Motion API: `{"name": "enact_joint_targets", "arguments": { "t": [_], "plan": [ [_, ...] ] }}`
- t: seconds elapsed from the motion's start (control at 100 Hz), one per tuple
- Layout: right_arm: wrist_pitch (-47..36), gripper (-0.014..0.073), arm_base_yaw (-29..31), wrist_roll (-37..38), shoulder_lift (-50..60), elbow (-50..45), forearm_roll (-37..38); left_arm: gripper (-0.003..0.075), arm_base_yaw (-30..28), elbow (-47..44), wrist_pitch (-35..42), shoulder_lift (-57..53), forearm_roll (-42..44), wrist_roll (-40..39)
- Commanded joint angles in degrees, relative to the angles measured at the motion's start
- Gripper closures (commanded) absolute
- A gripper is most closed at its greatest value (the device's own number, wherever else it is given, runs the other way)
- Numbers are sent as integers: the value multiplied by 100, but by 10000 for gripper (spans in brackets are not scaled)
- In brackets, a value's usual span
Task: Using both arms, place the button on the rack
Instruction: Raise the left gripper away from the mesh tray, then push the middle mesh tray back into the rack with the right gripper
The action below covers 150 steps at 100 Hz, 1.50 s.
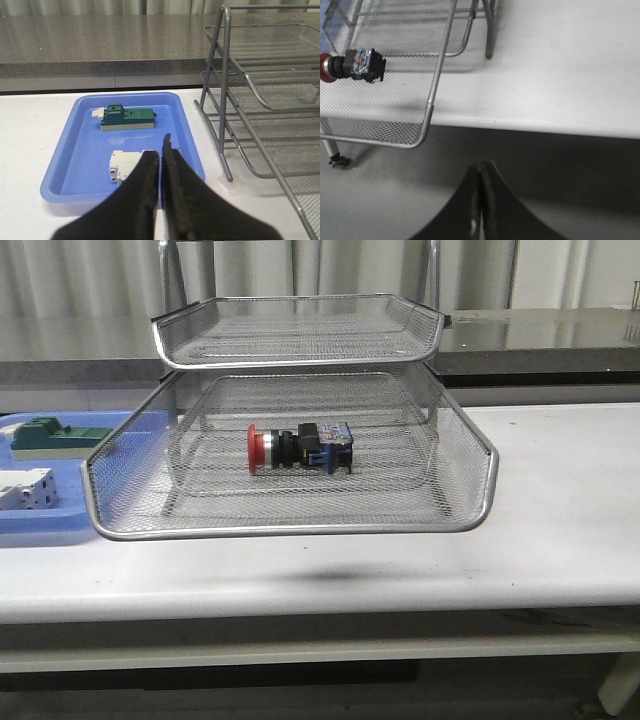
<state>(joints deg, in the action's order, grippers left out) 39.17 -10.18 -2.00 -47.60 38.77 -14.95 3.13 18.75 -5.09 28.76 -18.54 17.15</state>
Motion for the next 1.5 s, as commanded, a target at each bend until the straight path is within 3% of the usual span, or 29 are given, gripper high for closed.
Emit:
{"name": "enact_joint_targets", "arguments": {
  "t": [0.0, 0.45, 0.68, 0.95, 1.49],
  "plan": [
    [-446, 662, -130, -448, -442, 168, -514, 716, -38, 155, 443, 21, -62, -45],
    [-1504, 660, -1929, -537, -2104, 168, -750, 716, -38, 155, 443, 21, -62, -45],
    [-1827, 660, -2537, -537, -2716, 168, -834, 716, -38, 155, 443, 21, -62, -45],
    [-2501, 660, -2976, -537, -3334, 206, -913, 716, -38, 155, 443, 21, -62, -45],
    [-2561, 660, -3200, -537, -4543, 1085, -910, 716, -38, 155, 443, 21, -62, -45]
  ]
}}
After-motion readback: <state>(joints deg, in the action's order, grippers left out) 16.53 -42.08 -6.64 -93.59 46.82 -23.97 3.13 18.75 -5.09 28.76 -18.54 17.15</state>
